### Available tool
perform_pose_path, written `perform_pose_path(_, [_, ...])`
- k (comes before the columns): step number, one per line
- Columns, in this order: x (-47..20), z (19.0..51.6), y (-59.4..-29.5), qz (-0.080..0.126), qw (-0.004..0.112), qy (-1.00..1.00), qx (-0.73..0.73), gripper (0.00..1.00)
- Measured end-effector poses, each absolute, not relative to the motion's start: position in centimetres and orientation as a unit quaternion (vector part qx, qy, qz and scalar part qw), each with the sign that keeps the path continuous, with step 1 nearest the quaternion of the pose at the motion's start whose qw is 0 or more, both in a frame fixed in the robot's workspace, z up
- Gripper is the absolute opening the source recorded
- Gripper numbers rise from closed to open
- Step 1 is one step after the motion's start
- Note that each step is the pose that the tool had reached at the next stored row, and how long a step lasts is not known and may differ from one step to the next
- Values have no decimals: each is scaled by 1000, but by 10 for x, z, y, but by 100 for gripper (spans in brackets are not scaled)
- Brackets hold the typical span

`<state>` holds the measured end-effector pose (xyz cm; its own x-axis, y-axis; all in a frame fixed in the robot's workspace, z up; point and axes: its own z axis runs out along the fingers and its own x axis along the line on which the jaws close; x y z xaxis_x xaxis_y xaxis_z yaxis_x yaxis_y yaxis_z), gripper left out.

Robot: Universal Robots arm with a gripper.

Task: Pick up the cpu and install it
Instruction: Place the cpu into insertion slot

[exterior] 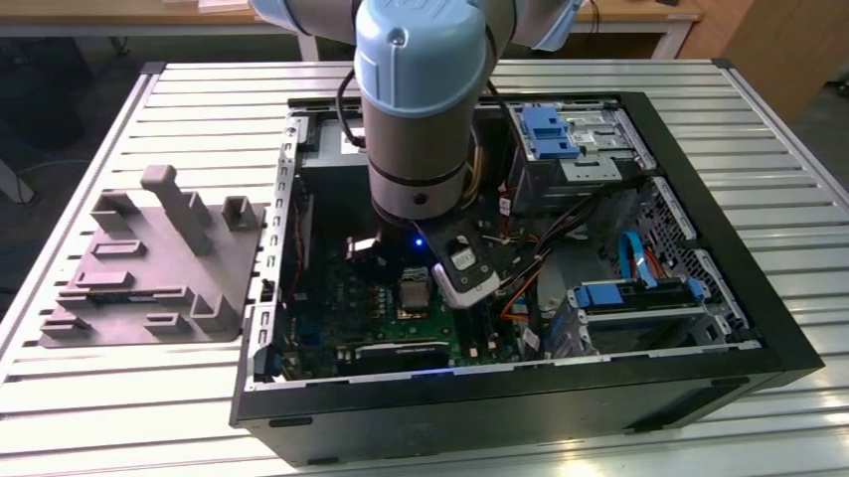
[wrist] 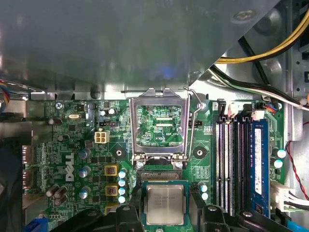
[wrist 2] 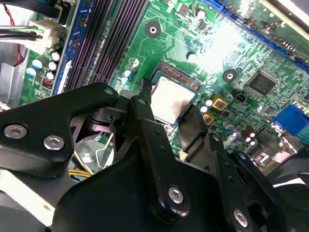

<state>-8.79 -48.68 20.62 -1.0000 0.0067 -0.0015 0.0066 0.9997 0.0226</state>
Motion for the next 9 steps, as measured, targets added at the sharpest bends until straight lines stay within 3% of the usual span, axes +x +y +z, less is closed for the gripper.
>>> perform_pose_path(9, [-88, 204, -487, 11, 1, 1000, 3, 47])
